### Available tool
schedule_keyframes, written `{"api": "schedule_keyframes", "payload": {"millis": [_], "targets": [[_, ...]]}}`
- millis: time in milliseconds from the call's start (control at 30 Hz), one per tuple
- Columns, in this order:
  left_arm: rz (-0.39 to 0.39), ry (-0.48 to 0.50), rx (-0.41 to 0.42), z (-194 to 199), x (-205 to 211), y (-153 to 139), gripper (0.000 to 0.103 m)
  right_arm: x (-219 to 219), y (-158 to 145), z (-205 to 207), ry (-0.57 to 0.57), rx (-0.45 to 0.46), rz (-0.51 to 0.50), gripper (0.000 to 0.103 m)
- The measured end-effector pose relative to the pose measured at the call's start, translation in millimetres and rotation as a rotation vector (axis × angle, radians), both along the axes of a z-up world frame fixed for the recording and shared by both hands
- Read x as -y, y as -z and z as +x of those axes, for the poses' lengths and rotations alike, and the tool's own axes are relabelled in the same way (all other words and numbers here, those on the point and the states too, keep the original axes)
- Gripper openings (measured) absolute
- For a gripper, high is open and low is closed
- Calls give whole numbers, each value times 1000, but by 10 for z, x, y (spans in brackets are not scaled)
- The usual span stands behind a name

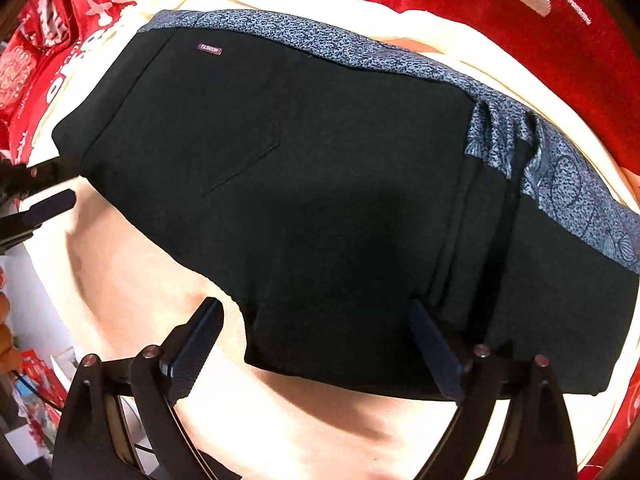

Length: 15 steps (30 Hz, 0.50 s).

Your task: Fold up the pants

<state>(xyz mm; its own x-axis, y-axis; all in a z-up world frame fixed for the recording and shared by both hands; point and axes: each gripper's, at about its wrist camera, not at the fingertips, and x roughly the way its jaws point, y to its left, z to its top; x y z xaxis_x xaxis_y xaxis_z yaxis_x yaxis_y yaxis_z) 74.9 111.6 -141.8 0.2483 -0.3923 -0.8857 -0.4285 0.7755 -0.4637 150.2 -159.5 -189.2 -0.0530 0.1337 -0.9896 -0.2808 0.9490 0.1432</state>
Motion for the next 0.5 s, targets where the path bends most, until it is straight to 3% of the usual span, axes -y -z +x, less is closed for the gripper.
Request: {"api": "schedule_keyframes", "payload": {"millis": [200,367,500], "targets": [[-159,-113,78,50,-106,190,75,28,3,-18,-8,8,8,95],[-173,-121,125,97,-147,224,75,45,9,-66,-9,22,10,95],[-156,-121,109,209,-124,134,75,53,-16,-89,-2,23,18,95]]}}
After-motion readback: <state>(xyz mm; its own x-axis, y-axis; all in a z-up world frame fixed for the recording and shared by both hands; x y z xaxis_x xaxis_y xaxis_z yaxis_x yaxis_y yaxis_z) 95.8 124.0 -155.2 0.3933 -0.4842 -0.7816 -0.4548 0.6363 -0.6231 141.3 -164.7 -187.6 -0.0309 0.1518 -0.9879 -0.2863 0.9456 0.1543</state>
